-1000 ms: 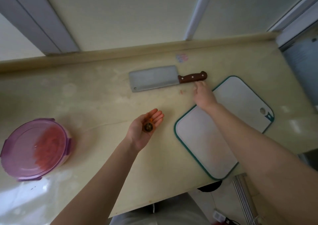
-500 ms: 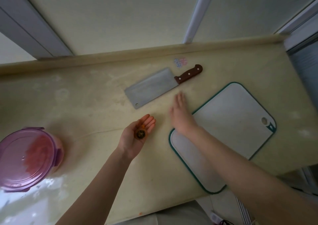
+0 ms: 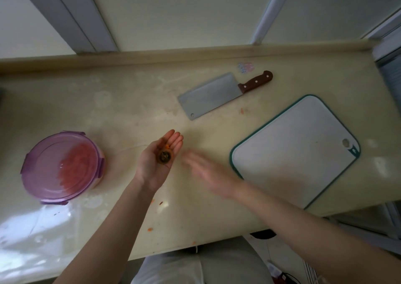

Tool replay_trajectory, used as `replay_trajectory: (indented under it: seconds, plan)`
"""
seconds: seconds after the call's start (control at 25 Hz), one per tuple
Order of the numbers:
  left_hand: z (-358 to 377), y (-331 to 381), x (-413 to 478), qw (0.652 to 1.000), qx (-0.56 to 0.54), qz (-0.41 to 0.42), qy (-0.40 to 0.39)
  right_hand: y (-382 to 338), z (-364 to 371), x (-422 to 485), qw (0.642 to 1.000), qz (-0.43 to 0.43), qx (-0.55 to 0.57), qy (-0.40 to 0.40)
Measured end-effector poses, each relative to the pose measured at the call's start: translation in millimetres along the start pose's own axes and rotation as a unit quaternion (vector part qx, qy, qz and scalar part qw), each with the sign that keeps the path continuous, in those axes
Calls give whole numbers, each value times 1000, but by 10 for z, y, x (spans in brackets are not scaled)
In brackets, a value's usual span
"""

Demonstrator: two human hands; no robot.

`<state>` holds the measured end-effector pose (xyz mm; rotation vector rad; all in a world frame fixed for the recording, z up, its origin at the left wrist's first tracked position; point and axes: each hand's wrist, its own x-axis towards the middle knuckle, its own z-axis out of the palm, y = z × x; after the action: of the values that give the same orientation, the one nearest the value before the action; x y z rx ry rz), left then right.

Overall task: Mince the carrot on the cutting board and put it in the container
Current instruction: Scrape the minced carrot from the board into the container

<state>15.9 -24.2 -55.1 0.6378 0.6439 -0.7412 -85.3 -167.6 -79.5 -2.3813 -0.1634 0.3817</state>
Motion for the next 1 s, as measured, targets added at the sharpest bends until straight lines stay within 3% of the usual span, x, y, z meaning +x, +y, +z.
replay_trajectory:
  seconds: [0.12, 0.24, 0.44, 0.56, 0.68, 0.8, 0.88, 1.0]
  plan:
    - [-136, 35, -120, 1000, 3, 6, 3, 344, -393, 256, 978, 169, -3, 126]
    - [-274, 46, -229, 1000, 1, 9, 0, 439, -385, 419, 963, 242, -37, 110]
    - [-566, 120, -414, 1000, -6, 28, 9, -249, 433, 383, 991, 80, -96, 42]
    - [-731, 203, -519, 999, -9, 43, 12, -528, 750, 206, 995, -6, -104, 1]
    - [-852, 250, -655, 999, -16, 45, 9, -659, 874, -40, 987, -110, -81, -88]
    - [-935, 245, -824, 999, -16, 27, 9, -697, 742, 92, 992, -92, -31, -82]
    - [-1022, 230, -939, 999, -10, 26, 18, -647, 640, 408, 996, -56, -64, -28]
    - [-1204, 228, -1026, 998, -22, 50, 41, -605, 715, 569, 986, -76, -136, -56]
